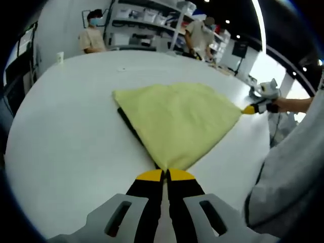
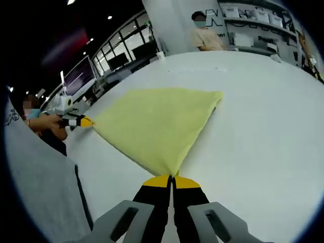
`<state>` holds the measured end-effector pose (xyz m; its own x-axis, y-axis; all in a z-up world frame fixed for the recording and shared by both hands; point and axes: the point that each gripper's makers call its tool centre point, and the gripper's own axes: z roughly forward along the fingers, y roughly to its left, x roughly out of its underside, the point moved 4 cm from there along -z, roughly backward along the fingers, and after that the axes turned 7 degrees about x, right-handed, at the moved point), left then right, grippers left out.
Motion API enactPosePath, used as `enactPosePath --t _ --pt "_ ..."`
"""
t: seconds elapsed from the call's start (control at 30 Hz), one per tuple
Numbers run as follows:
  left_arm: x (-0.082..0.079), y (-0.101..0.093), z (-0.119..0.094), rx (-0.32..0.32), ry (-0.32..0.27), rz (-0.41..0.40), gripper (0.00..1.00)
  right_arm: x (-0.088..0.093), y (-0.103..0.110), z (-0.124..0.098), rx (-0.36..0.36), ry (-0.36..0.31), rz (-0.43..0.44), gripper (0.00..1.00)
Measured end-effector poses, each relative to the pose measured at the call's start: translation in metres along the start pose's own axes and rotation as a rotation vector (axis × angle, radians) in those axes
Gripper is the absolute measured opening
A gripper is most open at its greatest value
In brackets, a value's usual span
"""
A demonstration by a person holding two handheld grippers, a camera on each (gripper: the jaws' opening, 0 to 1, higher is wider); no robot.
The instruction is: Fold the garment on the visible template until the final outline fits inside the template.
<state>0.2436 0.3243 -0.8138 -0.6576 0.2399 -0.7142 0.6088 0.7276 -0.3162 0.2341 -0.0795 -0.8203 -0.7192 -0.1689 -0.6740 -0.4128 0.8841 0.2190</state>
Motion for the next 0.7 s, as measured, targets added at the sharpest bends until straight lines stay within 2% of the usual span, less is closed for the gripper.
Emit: enactPosePath --t 0.03,0.1,0.37,0.5,0.6,0.7 --pt "0.004 -0.002 -0.002 -0.018 0.019 0.027 0.0 0.003 0.002 -0.002 0.0 0.007 0.002 0.0" --pt "0.004 -0.002 -0.003 -0.053 0.011 0.024 0.0 0.003 0.003 -0.003 0.0 0.013 0.002 0.0" --pt "0.008 -0.002 -0.004 -0.048 0.007 0.013 0.0 0.002 0.002 -0.002 0.015 0.026 -0.03 0.0" --pt "0.01 0.002 -0.006 -0.093 0.008 0.009 0.01 0.001 0.004 -0.005 0.023 0.031 -0.023 0.0" --pt "0.013 -0.002 -0.012 -0.103 0.0 -0.008 0.0 0.005 0.002 -0.009 0.044 0.06 -0.003 0.0" --pt "0.018 -0.001 -0.022 -0.136 0.023 0.001 0.0 0.006 -0.002 -0.018 0.066 0.053 0.002 0.0"
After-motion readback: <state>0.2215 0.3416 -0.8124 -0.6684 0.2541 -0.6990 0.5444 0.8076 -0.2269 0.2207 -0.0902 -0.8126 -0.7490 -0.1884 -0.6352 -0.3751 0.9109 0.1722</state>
